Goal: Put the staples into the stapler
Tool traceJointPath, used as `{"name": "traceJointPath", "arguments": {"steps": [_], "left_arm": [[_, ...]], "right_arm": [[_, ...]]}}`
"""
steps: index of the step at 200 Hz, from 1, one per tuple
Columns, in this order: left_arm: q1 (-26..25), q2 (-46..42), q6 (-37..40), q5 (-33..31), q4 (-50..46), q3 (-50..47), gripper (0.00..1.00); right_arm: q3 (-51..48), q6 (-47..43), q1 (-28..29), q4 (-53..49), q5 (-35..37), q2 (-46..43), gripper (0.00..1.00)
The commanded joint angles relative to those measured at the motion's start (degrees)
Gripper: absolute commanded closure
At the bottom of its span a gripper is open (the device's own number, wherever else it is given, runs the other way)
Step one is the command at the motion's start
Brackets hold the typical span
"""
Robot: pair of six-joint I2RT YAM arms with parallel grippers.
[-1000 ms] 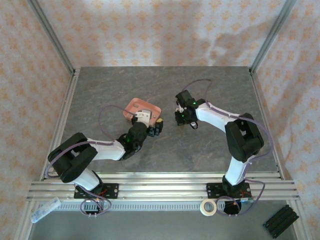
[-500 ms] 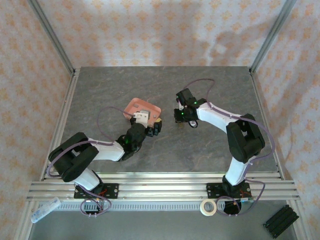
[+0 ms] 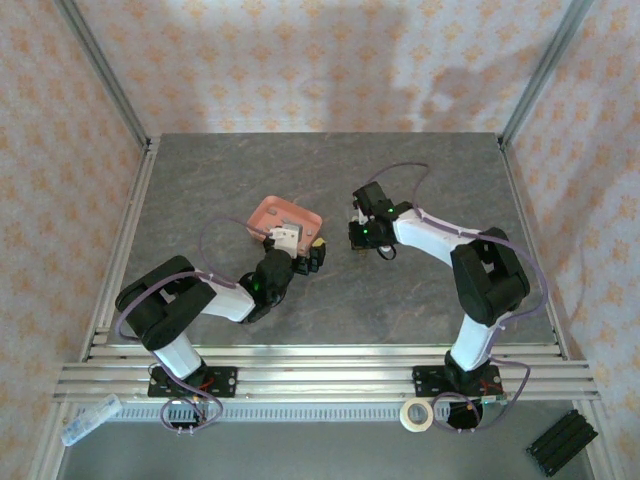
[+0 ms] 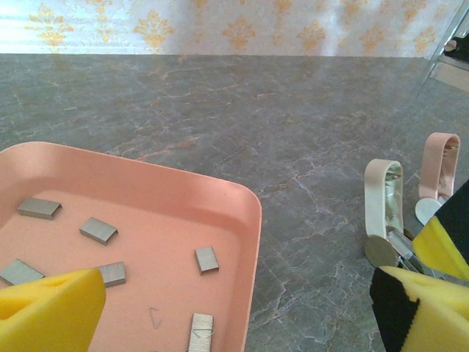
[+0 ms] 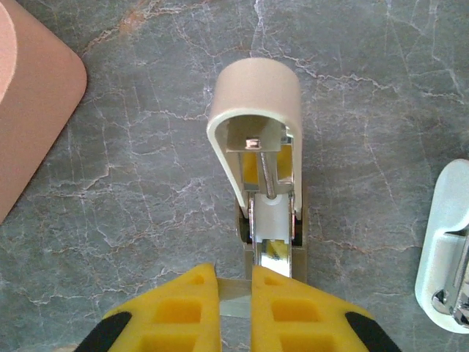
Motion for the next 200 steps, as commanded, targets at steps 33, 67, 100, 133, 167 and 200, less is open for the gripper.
{"name": "traceJointPath", "arguments": {"steps": [33,67,100,133,167,200], "left_arm": [[0.4,-0.3,-0.2,-1.2,1.2,-1.1,0.05],[0.4,-0.2,0.1,-1.2,1.8,-1.6,0.05],[0.5,-0.6,1.1,-1.5,1.7,-2.1,0.05],[0.5,-0.4,1.5,-1.7,2.0,-2.2,0.05],[0.5,0.4,1.8,-1.6,2.6,-2.4,0.05],[0.6,2.0,2.2,-1.8,4.0,-2.5,0.05]], "right_arm": [[-0.9,2.2,0.7,1.8,1.1,1.1,0.87],[-0.8,2.2,0.7,1.5,2.5,1.3,0.87],[-0.2,2.1,0.7,1.5,2.9,1.5,0.87],[-0.5,2.1,0.7,1.9,3.1,1.3,0.87],[-1.8,2.4,0.7,2.8,3.3,0.8,0.87],[-2.5,2.1,0.7,1.6,4.1,1.1,0.87]]}}
